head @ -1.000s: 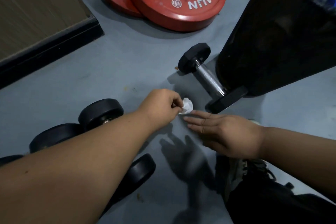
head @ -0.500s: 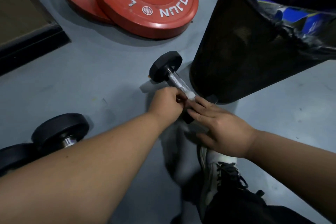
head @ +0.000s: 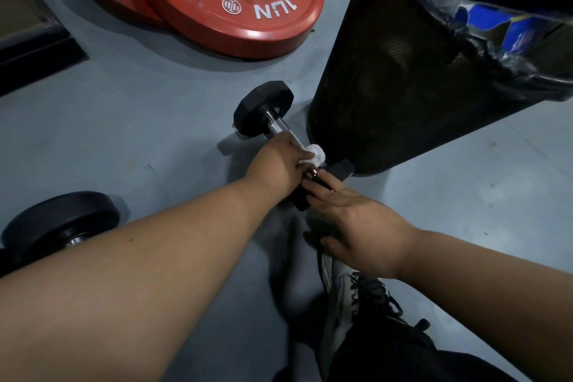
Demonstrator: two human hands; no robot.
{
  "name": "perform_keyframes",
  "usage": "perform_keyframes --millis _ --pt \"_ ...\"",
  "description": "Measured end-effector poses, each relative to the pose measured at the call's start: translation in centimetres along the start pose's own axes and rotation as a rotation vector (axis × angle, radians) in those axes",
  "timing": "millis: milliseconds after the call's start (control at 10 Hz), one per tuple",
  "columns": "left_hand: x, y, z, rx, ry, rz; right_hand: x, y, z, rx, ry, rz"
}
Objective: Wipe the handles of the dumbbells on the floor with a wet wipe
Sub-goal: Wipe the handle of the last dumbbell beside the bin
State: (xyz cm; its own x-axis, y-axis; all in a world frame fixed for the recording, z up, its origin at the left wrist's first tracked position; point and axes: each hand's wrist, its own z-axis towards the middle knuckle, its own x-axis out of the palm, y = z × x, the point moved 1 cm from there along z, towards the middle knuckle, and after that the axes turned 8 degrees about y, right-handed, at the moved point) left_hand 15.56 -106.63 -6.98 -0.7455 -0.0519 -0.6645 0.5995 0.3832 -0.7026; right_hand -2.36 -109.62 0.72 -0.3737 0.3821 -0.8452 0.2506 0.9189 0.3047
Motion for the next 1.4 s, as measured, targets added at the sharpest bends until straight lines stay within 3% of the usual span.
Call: perform_keyframes --millis 400,500,600,700,800,1000,1200,1400 --pt "-0.3 0.6 1.2 -0.007 -0.211 -0.009 -0.9 -0.4 0.3 -0.007 0.002 -0.014" --pt "0.4 0.8 0.8 0.104 -0.133 0.104 -1.3 -0.8 0.4 -0.029 0.01 -0.044" --pt "1.4 0.4 -0.3 0.041 0.012 -0.195 -1.5 -1.9 0.6 -0.032 0.005 -0.056" --pt "1.6 1.0 -0.3 -0.029 -0.092 -0.255 -1.3 -2.1 0.5 -0.003 -0.018 -0.065" --pt "1.5 0.6 -0.9 0.033 -0.03 -0.264 -0.8 -1.5 0.6 0.035 -0.07 -0.075" --pt "1.3 0.7 -0.3 0.101 0.016 -0.05 -0.3 -1.3 0.8 0.08 -0.058 -0.096" --pt "0.0 1.2 0.1 0.111 -0.165 -0.049 0.1 -1.2 0.9 0.11 -0.078 -0.105" --pt "-1.8 1.8 1.1 -0.033 -0.209 -0.091 0.5 -1.6 1.0 0.135 -0.067 -0.11"
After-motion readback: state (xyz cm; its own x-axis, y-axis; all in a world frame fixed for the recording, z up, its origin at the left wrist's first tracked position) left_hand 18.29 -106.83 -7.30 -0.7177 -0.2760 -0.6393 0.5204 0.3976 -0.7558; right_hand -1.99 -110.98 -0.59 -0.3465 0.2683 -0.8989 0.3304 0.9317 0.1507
